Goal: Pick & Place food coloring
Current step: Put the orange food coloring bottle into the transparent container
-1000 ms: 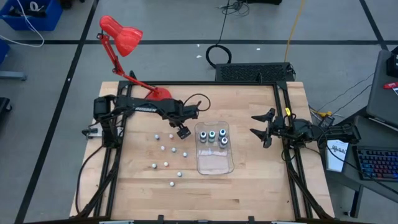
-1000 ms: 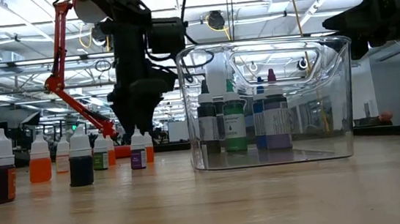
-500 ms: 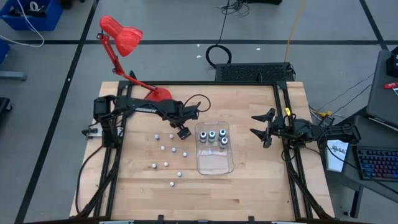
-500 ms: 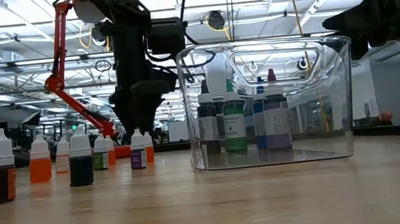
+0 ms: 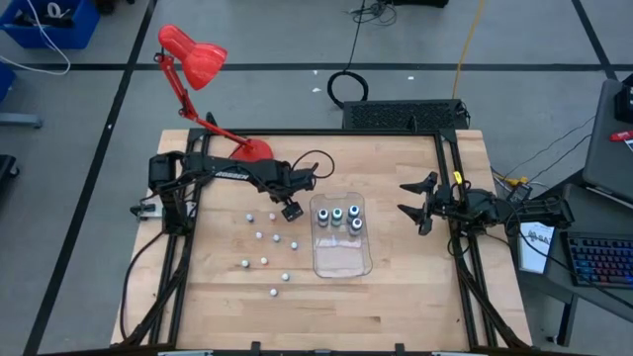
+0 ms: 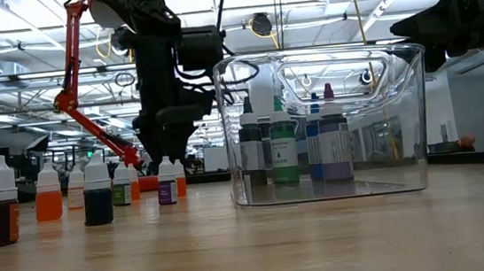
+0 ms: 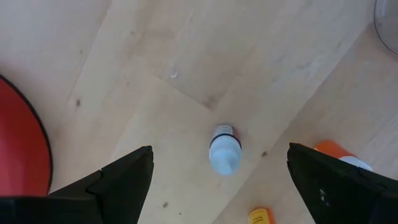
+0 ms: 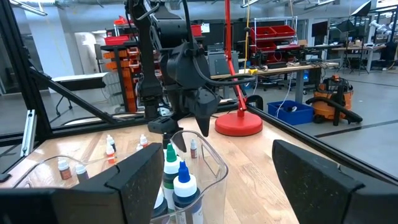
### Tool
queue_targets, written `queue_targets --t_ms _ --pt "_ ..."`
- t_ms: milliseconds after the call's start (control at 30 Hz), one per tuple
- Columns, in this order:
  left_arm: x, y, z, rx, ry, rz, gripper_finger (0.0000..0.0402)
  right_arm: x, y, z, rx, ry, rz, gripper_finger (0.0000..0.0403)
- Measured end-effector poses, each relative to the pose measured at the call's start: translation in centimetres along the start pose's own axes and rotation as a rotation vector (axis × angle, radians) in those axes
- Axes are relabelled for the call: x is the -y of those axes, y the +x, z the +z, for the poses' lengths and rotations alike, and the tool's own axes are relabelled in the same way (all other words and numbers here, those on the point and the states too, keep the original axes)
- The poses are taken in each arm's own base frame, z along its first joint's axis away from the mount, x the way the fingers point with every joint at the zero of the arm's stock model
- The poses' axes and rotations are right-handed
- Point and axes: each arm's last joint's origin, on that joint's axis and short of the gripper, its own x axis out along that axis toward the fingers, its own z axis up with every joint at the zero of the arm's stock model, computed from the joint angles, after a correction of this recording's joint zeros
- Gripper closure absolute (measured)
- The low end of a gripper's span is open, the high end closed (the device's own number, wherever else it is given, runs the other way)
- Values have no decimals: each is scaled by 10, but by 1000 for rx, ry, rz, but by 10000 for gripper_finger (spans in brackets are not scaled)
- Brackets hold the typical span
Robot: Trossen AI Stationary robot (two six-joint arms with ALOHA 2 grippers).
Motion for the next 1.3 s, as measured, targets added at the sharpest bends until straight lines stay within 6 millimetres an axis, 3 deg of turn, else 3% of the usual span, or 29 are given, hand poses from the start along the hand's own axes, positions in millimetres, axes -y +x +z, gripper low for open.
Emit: queue_targets --t_ms 333,633,833,1300 --pt "0 0 0 -4 4 -7 48 0 0 0 0 0 0 115" --pt "1 0 0 -10 11 -28 161 0 0 0 0 0 0 115" --pt "1 0 0 -3 12 -23 209 0 0 0 0 0 0 115" --pt "2 0 2 15 34 -29 229 0 0 0 0 0 0 115"
